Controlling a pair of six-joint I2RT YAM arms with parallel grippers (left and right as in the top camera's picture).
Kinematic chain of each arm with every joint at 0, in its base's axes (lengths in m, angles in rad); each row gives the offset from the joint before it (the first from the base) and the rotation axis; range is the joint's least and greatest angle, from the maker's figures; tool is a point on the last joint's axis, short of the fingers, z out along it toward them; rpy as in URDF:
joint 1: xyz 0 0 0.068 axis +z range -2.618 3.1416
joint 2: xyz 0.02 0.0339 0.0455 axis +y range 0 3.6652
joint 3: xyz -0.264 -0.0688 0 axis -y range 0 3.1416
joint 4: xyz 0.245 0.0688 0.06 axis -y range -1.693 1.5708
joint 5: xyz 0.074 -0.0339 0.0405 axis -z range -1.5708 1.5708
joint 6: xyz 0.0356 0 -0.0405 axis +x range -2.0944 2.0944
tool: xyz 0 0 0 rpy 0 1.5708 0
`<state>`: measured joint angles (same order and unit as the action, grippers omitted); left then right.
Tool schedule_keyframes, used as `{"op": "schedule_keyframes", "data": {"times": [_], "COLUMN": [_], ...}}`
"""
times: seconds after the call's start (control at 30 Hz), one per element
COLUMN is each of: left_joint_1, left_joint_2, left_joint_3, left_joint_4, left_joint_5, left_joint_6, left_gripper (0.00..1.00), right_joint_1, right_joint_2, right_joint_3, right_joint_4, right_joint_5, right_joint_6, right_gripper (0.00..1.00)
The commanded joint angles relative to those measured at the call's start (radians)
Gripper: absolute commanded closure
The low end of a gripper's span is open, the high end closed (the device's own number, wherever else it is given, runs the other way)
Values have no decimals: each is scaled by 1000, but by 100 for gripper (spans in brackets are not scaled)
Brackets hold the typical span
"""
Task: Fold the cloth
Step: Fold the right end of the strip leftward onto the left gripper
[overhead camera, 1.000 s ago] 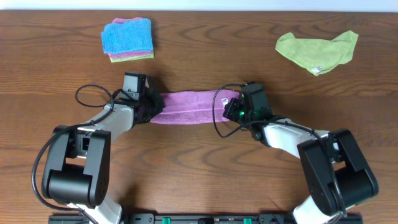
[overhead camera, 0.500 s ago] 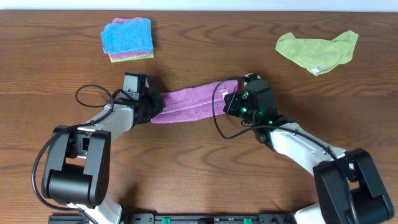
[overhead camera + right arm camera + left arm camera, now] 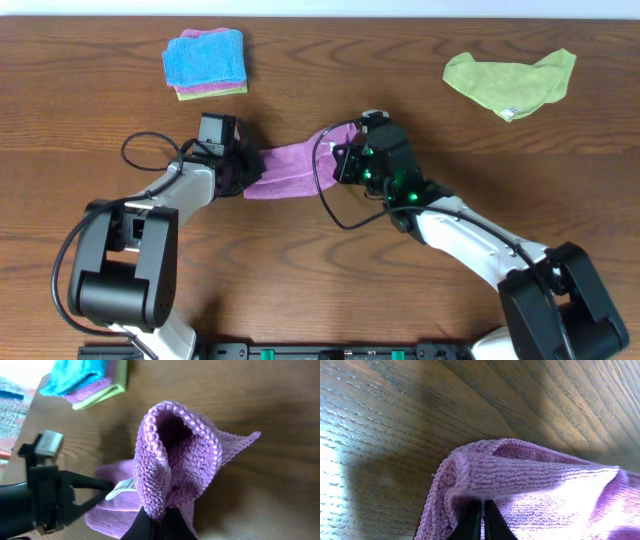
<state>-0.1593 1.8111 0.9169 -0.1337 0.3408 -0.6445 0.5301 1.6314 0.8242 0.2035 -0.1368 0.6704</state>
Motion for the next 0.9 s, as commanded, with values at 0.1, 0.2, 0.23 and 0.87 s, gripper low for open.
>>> {"op": "schedule_keyframes", "data": {"times": [0.1,0.2,0.23,0.87], "left_joint_1": [-3,-3,-3,58], "left_joint_2": [19,19,19,-39], "left_joint_3": [36,36,37,37], "left_joint_4": [-18,-23,-24,-66], "left_joint_5": [0,0,0,19], "left_joint_6": [40,40,40,93], "left_gripper": [94,94,94,94], "right_joint_1": [41,66,75,179], "right_joint_2": [1,42,58,222], "right_joint_3": [65,103,121,275], "right_joint_4": [2,-6,-15,-116], "right_joint_5": [33,32,32,32], "right_joint_6": [-42,-48,-53,-120], "right_gripper": [99,99,99,99]}}
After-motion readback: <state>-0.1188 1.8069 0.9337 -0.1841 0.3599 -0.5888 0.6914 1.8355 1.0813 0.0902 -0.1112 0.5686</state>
